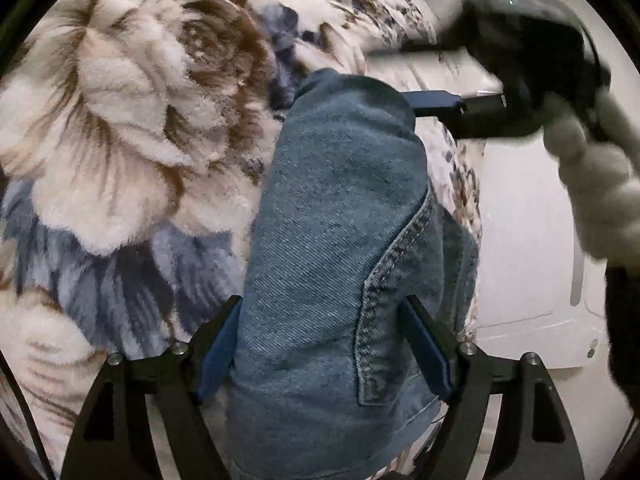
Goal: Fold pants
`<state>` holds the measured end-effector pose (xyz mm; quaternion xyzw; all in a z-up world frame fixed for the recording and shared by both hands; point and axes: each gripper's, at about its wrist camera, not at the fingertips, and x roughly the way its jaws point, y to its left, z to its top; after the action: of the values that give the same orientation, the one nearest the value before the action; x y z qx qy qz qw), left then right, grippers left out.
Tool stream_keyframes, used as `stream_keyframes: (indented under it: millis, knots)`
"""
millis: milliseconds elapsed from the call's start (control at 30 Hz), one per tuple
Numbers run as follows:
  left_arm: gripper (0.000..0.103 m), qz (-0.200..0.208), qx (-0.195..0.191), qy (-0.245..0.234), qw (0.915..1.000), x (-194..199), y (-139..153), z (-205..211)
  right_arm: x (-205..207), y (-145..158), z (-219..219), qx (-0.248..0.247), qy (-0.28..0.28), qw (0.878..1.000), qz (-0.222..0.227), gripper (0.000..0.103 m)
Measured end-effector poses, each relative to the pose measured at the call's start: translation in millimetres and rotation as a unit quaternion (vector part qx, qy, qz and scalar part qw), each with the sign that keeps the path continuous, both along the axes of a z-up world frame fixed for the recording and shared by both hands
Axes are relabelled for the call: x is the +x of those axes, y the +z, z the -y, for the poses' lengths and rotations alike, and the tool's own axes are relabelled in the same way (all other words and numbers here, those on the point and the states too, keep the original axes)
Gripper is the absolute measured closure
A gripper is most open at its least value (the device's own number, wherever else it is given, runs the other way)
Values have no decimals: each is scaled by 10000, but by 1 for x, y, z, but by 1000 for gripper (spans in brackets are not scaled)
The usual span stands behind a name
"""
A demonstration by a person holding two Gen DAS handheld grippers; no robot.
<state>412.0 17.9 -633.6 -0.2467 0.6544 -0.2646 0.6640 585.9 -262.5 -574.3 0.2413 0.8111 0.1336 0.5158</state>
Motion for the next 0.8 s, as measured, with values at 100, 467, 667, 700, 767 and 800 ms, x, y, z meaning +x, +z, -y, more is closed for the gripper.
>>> stream_keyframes:
  millis: [100,467,667,700,767,800]
  knots:
    - [26,83,101,-138,9998,-6,7,6,7,-22,-35,-4,648,9975,-266,43]
    - [30,905,572,-925,9899,-47,31,26,11,-46,-27,-206,-93,9967,-785,97]
    - [30,511,249,-359,9977,-53,26,-6,6,-54,1,327,-886,9904,-1006,95]
    - [30,459,253,-310,9981,-54,26,-8,7,-50,-2,319,-700,9929,-904,92]
    - [30,370,323,-288,9984,-55,26,-13,12,-31,-17,63,-69,9991,-422,70]
    - [30,387,390,-245,9982,-55,28,-15,12,-22,-23,-22,154,9996,-241,43]
